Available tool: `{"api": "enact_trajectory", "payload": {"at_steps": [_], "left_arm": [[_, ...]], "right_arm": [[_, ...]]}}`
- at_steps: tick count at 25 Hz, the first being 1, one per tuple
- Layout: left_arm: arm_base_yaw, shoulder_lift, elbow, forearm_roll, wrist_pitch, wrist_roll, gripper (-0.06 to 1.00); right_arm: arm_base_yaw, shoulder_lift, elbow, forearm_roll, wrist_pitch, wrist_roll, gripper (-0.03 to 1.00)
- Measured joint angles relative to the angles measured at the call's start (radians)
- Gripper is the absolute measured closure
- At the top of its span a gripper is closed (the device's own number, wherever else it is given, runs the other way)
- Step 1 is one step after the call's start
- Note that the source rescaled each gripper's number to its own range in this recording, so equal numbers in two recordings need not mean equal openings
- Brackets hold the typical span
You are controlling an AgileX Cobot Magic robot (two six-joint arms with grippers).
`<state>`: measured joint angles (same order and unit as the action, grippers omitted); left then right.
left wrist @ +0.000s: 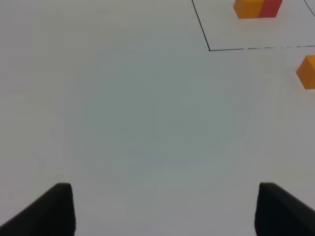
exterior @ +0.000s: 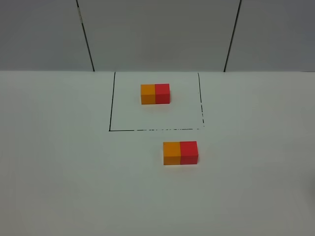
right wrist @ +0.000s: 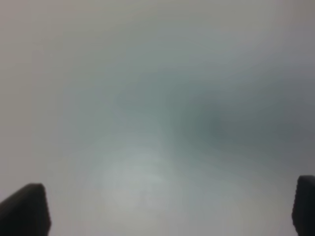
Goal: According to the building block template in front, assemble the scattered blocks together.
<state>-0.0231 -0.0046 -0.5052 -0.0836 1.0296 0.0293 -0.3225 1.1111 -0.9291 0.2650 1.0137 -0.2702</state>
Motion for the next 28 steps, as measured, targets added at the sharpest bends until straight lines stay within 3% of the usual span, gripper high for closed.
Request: {"api": "enact_trajectory", "payload": {"at_steps": [6, 10, 17, 28], "left_arm": [[0.000, 0.000, 0.000, 0.000, 0.000, 0.000, 0.30], [0.000, 0.000, 0.000, 0.000, 0.000, 0.000, 0.30], [0.000, 0.000, 0.000, 0.000, 0.000, 0.000, 0.30], [0.000, 0.000, 0.000, 0.000, 0.000, 0.000, 0.30]], "right_arm": [[0.003, -0.328, 0.222, -0.007, 0.048, 0.027, -0.03], [0.096, -0.506, 0.310, -0.062, 0.044, 0.034, -0.03], [0.231, -0.705, 0.348, -0.190, 0.069, 0.094, -0.03], [0.242, -1.013, 0.411, -0.193, 0.067, 0.138, -0.03]]}}
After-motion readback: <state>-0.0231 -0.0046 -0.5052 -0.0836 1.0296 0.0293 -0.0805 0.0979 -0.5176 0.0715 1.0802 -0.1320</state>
